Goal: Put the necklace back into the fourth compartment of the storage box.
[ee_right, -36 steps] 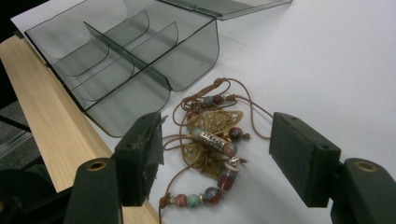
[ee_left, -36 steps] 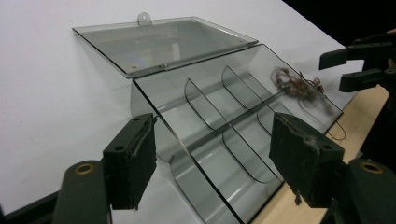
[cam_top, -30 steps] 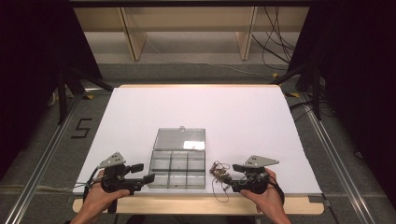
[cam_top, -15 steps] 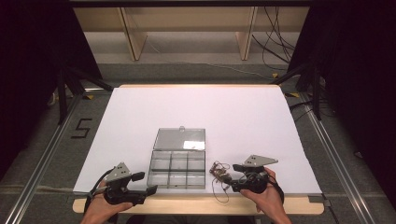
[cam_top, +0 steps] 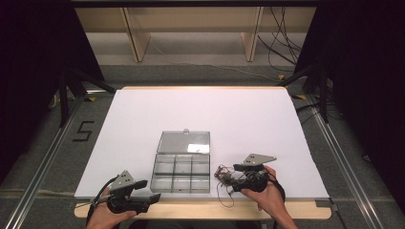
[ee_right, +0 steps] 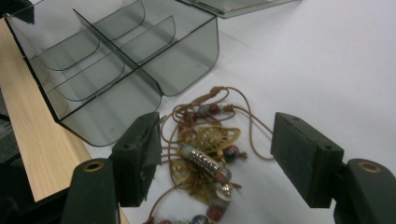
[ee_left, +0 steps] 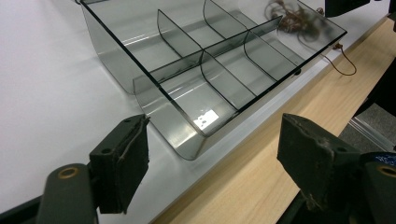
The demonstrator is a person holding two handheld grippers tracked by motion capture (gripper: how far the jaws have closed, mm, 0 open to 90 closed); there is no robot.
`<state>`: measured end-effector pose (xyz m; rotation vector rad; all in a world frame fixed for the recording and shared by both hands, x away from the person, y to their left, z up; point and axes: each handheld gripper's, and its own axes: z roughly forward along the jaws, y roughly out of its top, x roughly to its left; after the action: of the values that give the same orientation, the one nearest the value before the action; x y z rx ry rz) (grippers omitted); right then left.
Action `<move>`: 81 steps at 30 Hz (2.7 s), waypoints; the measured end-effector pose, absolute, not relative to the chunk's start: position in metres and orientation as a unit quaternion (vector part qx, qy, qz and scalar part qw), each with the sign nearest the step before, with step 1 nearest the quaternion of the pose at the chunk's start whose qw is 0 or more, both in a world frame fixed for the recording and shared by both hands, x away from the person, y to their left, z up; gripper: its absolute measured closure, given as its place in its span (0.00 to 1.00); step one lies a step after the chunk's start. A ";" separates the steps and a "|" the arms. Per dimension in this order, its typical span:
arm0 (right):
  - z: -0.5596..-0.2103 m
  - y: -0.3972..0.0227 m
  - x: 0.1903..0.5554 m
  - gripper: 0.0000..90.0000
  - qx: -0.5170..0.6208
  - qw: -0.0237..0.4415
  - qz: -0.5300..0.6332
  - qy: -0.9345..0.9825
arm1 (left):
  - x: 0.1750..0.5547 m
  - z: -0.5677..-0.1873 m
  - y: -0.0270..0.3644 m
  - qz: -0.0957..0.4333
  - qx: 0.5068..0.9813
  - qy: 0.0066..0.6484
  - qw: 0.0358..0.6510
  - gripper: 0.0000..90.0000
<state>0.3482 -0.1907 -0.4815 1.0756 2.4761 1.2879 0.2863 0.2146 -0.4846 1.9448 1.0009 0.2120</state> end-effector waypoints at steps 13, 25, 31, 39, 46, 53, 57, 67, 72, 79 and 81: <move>-0.490 -0.184 0.363 0.39 0.349 0.057 0.401 0.845 | 0.288 -0.486 0.216 0.082 0.788 0.405 0.457 0.27; -0.492 -0.184 0.361 0.65 0.335 0.040 0.391 0.857 | 0.288 -0.486 0.215 0.081 0.786 0.400 0.464 0.27; -0.483 -0.183 0.356 0.80 0.319 0.039 0.400 0.858 | 0.288 -0.486 0.215 0.080 0.786 0.401 0.464 0.27; -0.477 -0.181 0.352 0.82 0.316 0.049 0.401 0.858 | 0.287 -0.486 0.215 0.086 0.783 0.403 0.467 0.27; -0.463 -0.183 0.352 0.83 0.319 0.062 0.412 0.851 | 0.287 -0.485 0.215 0.081 0.785 0.399 0.466 0.27; -0.445 -0.184 0.352 0.83 0.325 0.078 0.412 0.848 | 0.287 -0.484 0.216 0.082 0.786 0.399 0.466 0.27; -0.434 -0.183 0.353 0.83 0.320 0.085 0.421 0.844 | 0.287 -0.484 0.217 0.084 0.791 0.392 0.462 0.27; -0.408 -0.181 0.357 0.83 0.299 0.106 0.440 0.840 | 0.287 -0.483 0.218 0.084 0.793 0.393 0.459 0.27; -0.396 -0.180 0.359 0.83 0.300 0.114 0.445 0.836 | 0.287 -0.483 0.218 0.085 0.791 0.393 0.461 0.27; -0.383 -0.177 0.364 0.83 0.294 0.108 0.453 0.835 | 0.287 -0.483 0.217 0.085 0.786 0.399 0.465 0.27; -0.379 -0.176 0.365 0.83 0.296 0.109 0.453 0.833 | 0.287 -0.483 0.217 0.085 0.786 0.399 0.465 0.27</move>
<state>0.3645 -0.1755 -0.3787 0.8712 2.4504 1.3330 0.2871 0.2171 -0.4831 1.9304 0.9792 0.2099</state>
